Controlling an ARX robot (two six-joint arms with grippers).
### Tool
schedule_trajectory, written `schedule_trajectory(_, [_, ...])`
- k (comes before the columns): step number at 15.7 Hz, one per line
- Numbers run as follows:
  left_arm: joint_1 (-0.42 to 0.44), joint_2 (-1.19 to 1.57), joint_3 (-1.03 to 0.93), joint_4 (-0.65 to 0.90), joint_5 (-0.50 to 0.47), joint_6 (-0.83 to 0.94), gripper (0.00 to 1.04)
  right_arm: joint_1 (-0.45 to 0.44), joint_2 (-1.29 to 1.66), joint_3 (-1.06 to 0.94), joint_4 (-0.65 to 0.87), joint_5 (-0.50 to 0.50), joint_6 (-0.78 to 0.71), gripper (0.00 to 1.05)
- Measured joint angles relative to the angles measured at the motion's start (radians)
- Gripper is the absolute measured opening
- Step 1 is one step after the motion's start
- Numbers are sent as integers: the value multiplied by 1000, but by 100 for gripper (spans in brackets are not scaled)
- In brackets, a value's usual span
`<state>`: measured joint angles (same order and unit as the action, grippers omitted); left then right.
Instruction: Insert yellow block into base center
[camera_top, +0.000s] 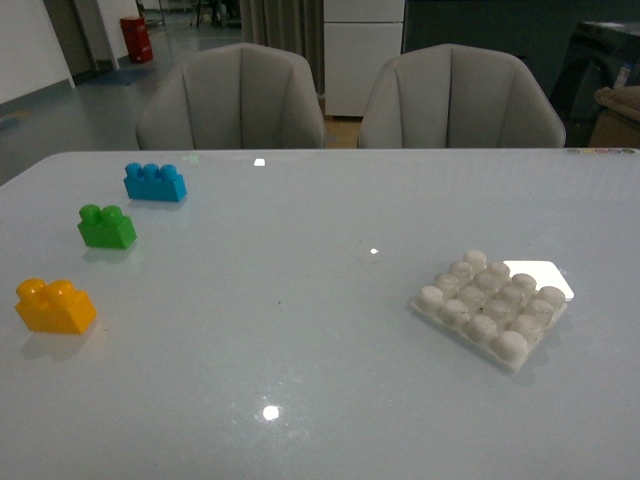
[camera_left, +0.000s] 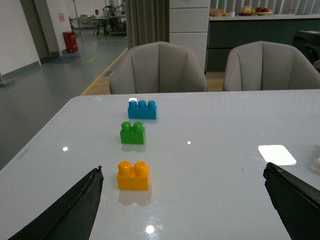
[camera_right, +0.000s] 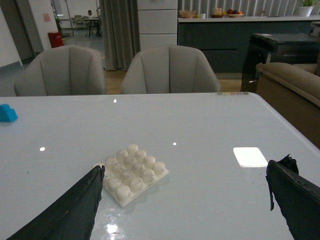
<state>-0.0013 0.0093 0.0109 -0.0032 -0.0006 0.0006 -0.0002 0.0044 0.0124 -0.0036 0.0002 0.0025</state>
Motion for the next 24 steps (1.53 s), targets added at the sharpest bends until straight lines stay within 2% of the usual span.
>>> schedule_trajectory(21, [0,0,0,0,0,0,98,0,0,0,0,0,0,98])
schedule_trajectory(22, [0,0,0,0,0,0,98,-9,21,5,-20,-23,14,98])
schedule_trajectory(23, [0,0,0,0,0,0,98,-29,116,21,36,-46,32,98])
schedule_trajectory(24, [0,0,0,0,0,0,98,-79,254,66,162,-83,47,98])
